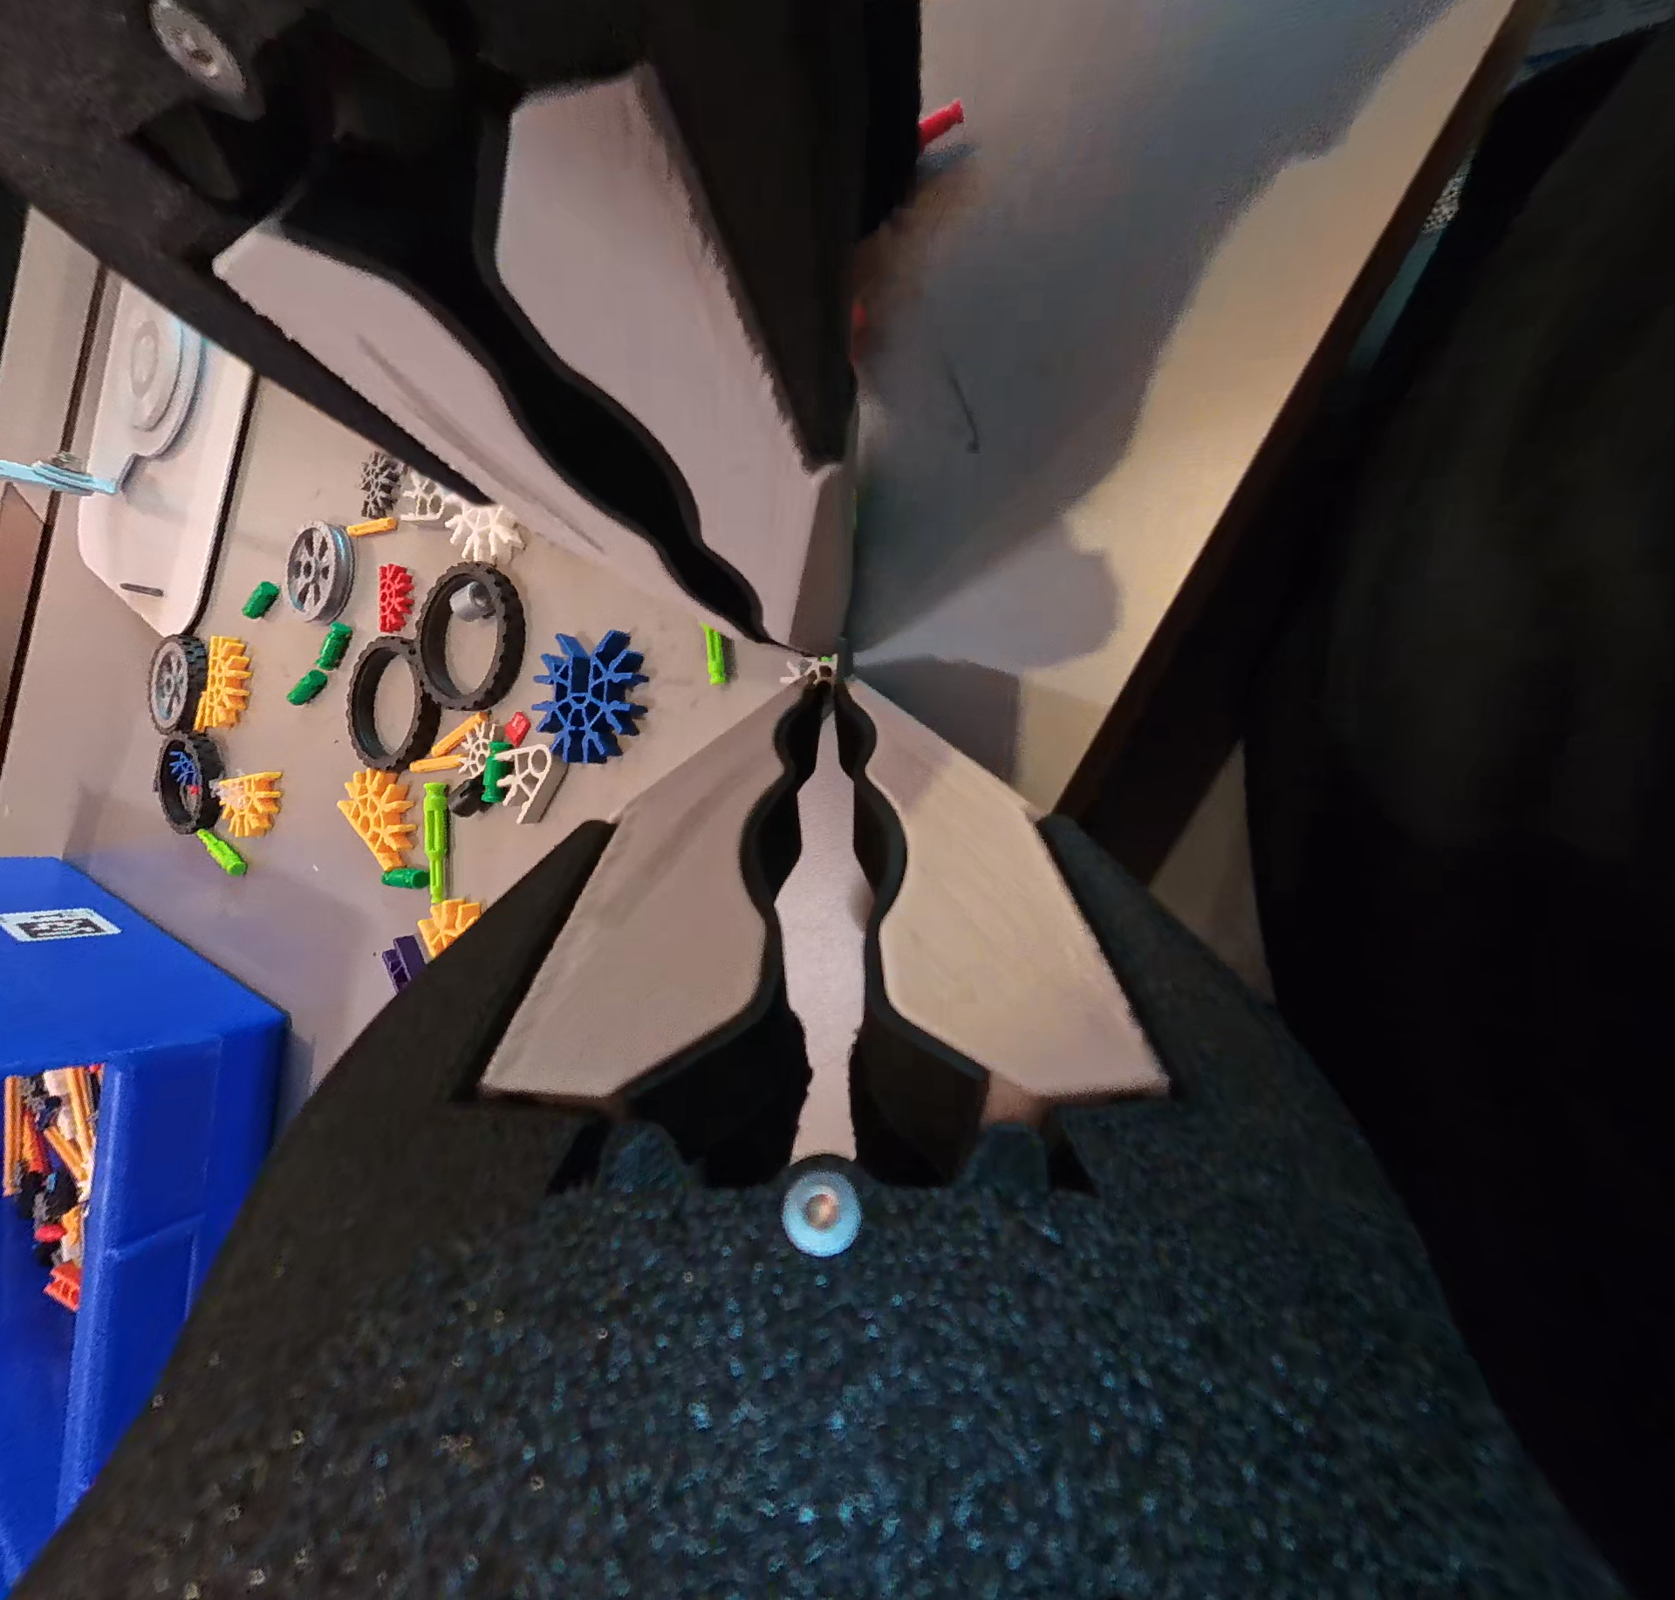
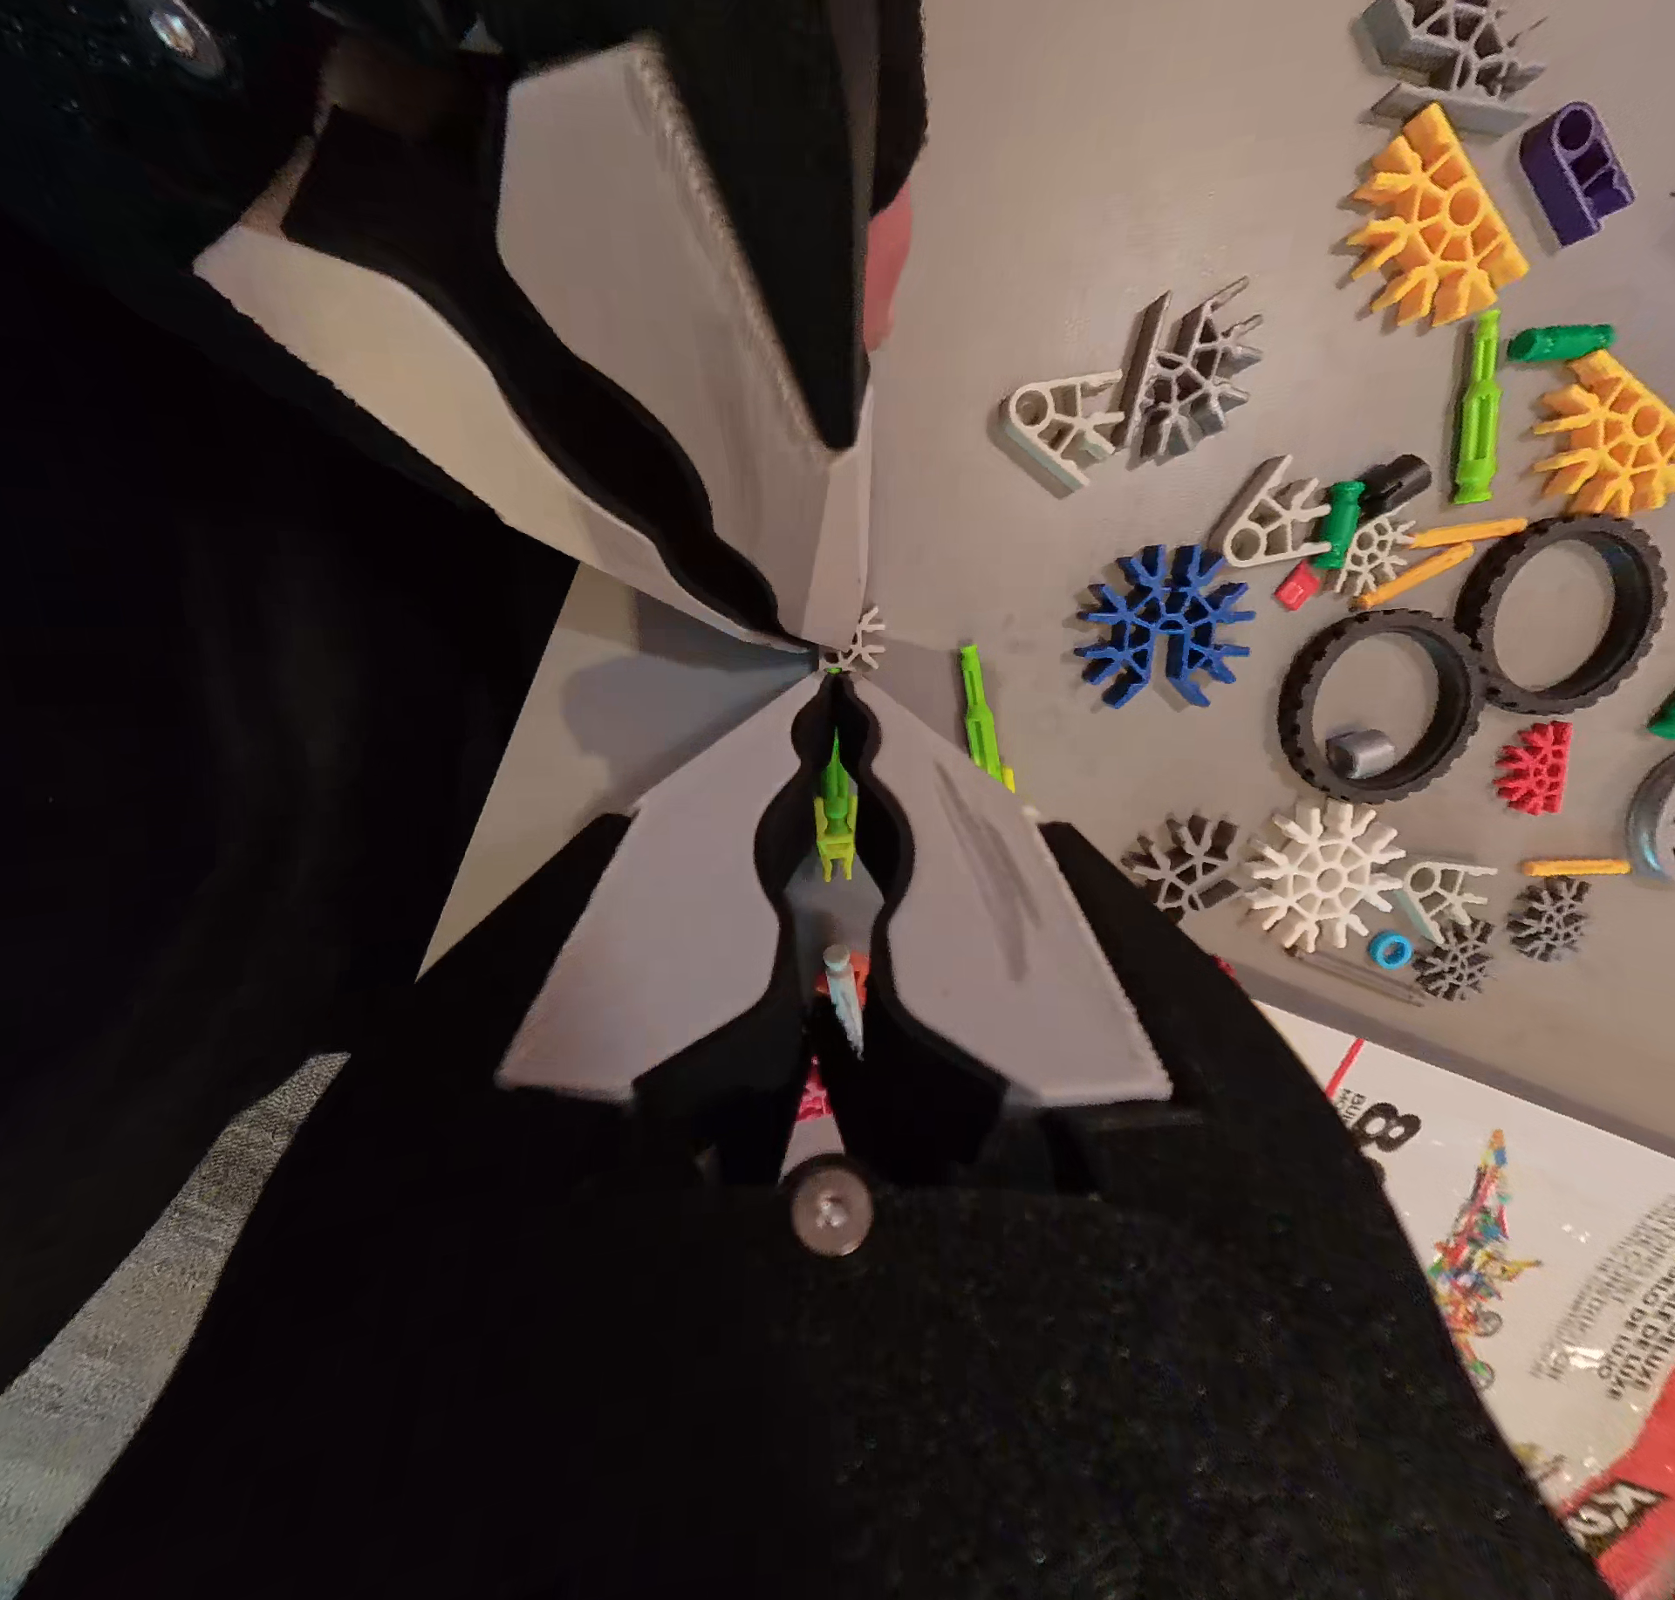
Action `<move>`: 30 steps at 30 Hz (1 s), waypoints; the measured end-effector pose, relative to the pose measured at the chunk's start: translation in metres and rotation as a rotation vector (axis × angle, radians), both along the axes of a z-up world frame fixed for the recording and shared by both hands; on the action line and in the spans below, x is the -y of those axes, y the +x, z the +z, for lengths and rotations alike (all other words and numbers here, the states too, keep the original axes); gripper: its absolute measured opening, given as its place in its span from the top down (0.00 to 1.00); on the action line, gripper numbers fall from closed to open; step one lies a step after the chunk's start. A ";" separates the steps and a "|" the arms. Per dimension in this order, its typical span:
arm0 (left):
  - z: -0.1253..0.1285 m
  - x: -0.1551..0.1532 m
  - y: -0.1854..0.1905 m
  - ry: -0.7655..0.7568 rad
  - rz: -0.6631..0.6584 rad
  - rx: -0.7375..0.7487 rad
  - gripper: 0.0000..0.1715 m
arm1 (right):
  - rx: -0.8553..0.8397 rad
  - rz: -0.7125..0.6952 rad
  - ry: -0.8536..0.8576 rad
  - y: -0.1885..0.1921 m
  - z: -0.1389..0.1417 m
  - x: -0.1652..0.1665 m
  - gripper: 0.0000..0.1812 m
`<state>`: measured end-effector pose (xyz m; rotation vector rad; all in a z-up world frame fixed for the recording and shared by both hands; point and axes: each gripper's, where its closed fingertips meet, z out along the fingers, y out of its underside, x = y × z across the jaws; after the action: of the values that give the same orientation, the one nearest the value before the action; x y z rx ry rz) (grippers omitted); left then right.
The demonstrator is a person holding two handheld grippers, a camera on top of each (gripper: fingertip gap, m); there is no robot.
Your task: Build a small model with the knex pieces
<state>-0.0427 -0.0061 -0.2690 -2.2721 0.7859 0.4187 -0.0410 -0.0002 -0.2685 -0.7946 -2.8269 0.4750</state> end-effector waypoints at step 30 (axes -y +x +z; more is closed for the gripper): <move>0.025 0.010 -0.049 0.113 0.125 0.131 0.88 | -0.081 -0.105 -0.126 -0.020 -0.001 -0.031 0.97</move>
<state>-0.0917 -0.0162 -0.2436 -2.2248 0.5430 0.3582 -0.0607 0.0311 -0.2696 -0.9200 -2.6865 0.6587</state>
